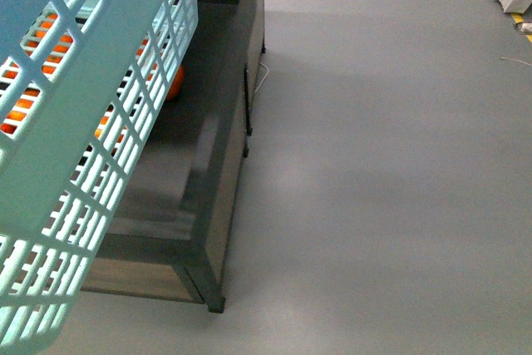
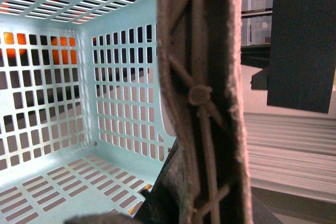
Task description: Pick lemon and mango into basket
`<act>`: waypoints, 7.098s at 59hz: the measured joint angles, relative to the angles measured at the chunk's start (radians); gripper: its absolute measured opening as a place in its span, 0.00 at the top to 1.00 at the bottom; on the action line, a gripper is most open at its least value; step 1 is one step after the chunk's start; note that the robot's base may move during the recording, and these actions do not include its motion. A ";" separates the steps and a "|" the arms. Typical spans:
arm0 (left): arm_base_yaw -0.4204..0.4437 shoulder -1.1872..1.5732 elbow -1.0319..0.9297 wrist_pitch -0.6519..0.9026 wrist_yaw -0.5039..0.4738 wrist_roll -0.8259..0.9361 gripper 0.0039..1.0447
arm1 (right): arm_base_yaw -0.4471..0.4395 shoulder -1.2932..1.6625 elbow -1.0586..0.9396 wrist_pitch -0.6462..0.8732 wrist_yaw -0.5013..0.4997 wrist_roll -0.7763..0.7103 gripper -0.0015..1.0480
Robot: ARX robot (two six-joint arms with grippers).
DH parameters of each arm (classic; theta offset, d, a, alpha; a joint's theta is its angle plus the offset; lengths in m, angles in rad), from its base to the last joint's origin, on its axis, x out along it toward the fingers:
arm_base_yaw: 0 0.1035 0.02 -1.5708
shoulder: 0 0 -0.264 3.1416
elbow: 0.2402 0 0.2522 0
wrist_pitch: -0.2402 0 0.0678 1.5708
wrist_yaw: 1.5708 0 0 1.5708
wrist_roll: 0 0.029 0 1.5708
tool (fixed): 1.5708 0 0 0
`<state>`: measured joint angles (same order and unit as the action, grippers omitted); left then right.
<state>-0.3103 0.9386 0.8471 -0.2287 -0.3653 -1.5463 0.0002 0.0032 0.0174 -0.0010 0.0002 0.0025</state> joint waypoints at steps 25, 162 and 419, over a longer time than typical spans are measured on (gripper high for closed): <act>0.001 -0.001 0.001 0.000 0.000 0.001 0.96 | 0.000 0.000 0.000 0.000 0.002 0.000 0.08; 0.001 -0.003 0.002 0.000 0.000 0.002 0.96 | 0.000 0.000 0.000 0.000 0.001 0.000 0.08; -0.342 0.822 0.673 -0.030 0.417 0.577 0.96 | -0.262 2.704 1.665 0.161 0.115 0.320 0.08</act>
<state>-0.6525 1.7611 1.5200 -0.2588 0.0521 -0.9691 -0.2623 2.7071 1.6825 0.1596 0.1150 0.3222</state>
